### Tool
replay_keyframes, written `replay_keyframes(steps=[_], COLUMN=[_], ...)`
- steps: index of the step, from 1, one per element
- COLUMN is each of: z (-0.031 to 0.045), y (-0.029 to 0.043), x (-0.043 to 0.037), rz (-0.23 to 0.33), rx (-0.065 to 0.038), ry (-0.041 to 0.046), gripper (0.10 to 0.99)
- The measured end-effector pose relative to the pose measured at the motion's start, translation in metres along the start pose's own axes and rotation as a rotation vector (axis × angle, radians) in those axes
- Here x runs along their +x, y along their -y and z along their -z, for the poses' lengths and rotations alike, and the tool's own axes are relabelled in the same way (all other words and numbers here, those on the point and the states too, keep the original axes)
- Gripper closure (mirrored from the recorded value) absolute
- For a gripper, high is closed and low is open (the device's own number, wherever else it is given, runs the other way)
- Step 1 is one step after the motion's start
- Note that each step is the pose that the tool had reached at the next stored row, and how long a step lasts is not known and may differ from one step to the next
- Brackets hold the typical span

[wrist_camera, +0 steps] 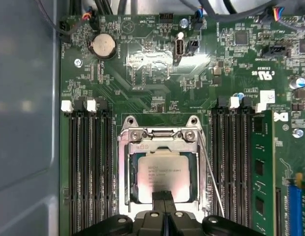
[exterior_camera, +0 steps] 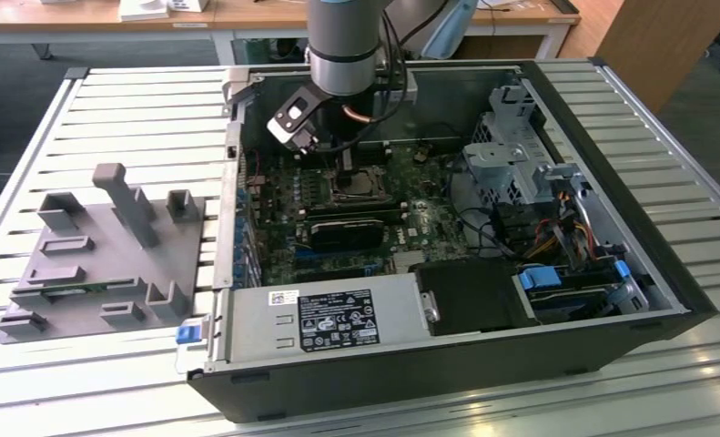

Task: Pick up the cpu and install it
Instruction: 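Close the cpu cover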

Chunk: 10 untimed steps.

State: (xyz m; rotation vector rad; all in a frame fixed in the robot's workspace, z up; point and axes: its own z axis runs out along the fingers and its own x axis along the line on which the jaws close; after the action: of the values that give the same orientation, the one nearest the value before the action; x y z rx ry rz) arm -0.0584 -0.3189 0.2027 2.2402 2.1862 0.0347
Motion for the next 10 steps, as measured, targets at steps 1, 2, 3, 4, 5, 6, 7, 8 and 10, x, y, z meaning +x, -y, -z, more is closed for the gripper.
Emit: replay_keyframes(steps=[1,2,3,4,5,6,7,8,10], z=[-0.0016,-0.0028,-0.0035,-0.0040,-0.0043,-0.0044,-0.0044,-0.0036,0.0020], y=[0.0001,-0.0001,-0.0007,-0.0018,-0.0031,-0.0039,-0.0042,-0.0043,-0.0046], x=[0.0000,0.0000,-0.0001,-0.0002,-0.0002,-0.0001,0.0000,0.0003,0.0005], rz=[0.000,0.000,0.000,0.000,0.000,0.000,0.000,0.000,0.000], rx=[0.000,0.000,0.001,0.002,0.002,0.001,0.001,0.000,0.000], ry=[0.0000,0.0000,0.0005,0.0006,-0.0003,-0.0024,-0.0054,-0.0084,-0.0106], gripper=[0.980,0.980,0.980,0.980,0.980,0.980,0.980,0.980,0.980])
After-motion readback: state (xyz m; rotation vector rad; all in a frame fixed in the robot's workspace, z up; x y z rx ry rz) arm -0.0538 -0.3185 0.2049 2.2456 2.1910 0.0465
